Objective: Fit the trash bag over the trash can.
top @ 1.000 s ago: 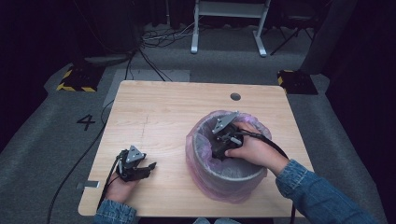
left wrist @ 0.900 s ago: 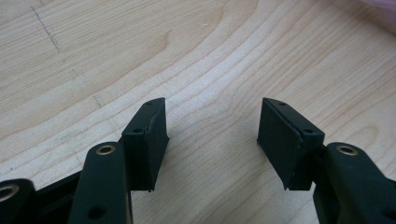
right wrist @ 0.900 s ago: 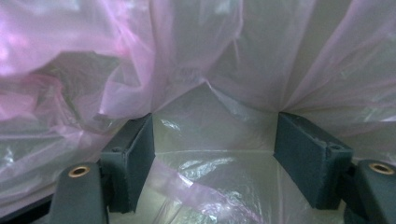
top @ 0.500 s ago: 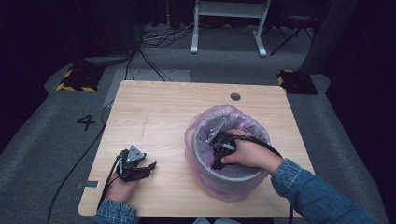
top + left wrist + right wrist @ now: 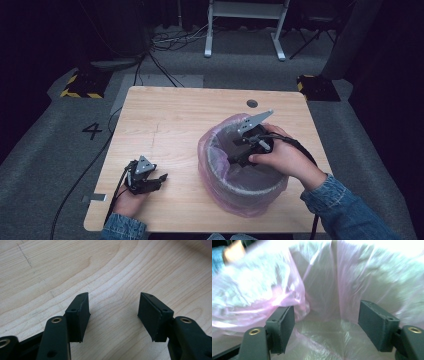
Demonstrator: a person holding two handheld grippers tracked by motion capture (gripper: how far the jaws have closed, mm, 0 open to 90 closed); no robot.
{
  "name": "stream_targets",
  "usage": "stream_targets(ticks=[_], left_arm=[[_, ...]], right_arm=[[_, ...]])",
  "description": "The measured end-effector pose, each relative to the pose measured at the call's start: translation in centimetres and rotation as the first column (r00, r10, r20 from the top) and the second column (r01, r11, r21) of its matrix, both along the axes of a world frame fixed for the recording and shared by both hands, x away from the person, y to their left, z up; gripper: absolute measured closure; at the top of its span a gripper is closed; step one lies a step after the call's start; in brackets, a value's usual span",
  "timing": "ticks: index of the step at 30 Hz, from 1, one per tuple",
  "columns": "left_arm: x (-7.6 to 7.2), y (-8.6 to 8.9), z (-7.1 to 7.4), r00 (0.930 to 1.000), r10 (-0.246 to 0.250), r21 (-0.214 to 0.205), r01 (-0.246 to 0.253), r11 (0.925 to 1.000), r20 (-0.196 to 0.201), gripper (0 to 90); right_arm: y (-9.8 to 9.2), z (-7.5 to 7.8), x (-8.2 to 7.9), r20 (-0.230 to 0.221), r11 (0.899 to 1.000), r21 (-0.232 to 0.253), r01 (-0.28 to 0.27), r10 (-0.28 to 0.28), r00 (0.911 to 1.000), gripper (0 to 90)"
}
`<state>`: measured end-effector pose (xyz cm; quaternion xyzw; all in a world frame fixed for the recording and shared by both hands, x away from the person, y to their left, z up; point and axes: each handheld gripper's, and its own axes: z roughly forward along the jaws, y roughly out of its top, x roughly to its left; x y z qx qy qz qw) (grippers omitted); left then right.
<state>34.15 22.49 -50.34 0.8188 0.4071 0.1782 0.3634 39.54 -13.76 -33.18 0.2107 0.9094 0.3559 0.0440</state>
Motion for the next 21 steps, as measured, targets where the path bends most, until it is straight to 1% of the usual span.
stream_targets(ticks=[1,3,4,9,10,12,13,14,16,18,21], left_arm=[[0.0,0.0,0.0,1.0,0.002,0.0,-0.002,1.0,-0.002,42.0],[0.1,-0.1,0.0,1.0,-0.001,0.001,0.001,1.0,0.0,42.0],[0.1,-0.1,0.0,1.0,0.0,0.0,0.0,1.0,-0.001,41.9],[0.1,-0.1,0.0,1.0,-0.001,-0.001,0.001,1.0,-0.001,41.8],[0.1,-0.1,0.0,1.0,-0.001,0.0,0.001,1.0,-0.001,41.8],[0.1,-0.1,0.0,1.0,-0.001,0.0,0.001,1.0,-0.001,41.8],[0.1,-0.1,0.0,1.0,-0.001,0.0,0.001,1.0,-0.001,41.8],[0.1,-0.1,0.0,1.0,-0.001,0.0,0.001,1.0,-0.001,41.8],[0.1,-0.1,0.0,1.0,-0.001,0.0,0.001,1.0,-0.001,41.8],[0.1,-0.1,0.0,1.0,-0.001,0.0,0.001,1.0,-0.001,41.8],[0.1,-0.1,0.0,1.0,-0.001,0.0,0.001,1.0,-0.001,41.8]], right_arm=[[-0.1,0.5,0.0,0.009,1.0,0.014,0.008,-0.008,0.9999,33.1],[-0.4,1.2,0.0,0.046,0.998,0.046,0.031,-0.033,0.9984,33.2],[-0.5,1.6,0.0,0.052,0.998,0.059,0.036,-0.039,0.9979,33.2],[-1.0,2.7,-0.1,0.064,0.992,0.119,0.043,-0.051,0.9966,36.5],[-1.0,2.8,-0.2,0.063,0.992,0.122,0.043,-0.051,0.9967,37.2],[-1.0,3.0,-0.3,0.063,0.994,0.107,0.038,-0.045,0.997,39.5],[-1.1,3.0,-0.4,0.068,0.995,0.09,0.033,-0.039,0.9969,42.3],[-1.0,3.0,-0.4,0.064,0.997,0.067,0.024,-0.028,0.9976,42.5],[-0.8,2.8,-0.6,0.045,1.0,0.022,-0.004,0.003,0.999,43.1],[-0.7,2.9,-0.8,0.053,1.0,0.015,-0.016,0.015,0.9985,43.5],[-0.7,3.4,-1.4,0.08,0.999,0.031,-0.027,0.025,0.9965,44.2]])
